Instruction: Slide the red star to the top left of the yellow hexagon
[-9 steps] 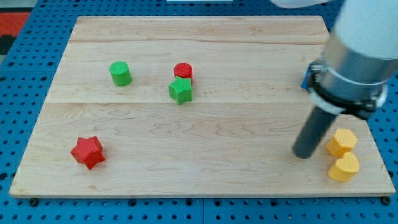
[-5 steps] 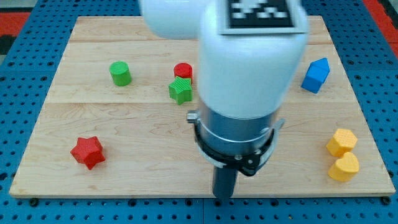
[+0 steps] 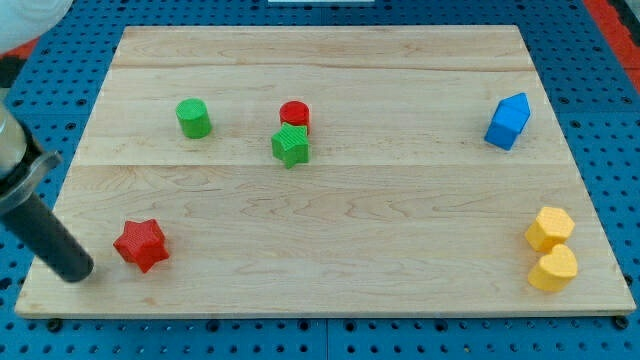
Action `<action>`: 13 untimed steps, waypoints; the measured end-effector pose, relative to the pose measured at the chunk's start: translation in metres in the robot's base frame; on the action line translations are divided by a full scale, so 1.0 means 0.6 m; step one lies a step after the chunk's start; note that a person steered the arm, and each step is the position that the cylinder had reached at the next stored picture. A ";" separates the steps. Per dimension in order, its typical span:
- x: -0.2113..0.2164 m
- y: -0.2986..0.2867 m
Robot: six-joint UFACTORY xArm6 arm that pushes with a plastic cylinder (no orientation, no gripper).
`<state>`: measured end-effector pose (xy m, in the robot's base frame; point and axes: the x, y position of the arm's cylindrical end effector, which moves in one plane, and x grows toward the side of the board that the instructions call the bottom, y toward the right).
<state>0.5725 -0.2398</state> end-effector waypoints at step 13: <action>0.001 0.373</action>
<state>0.5731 -0.0158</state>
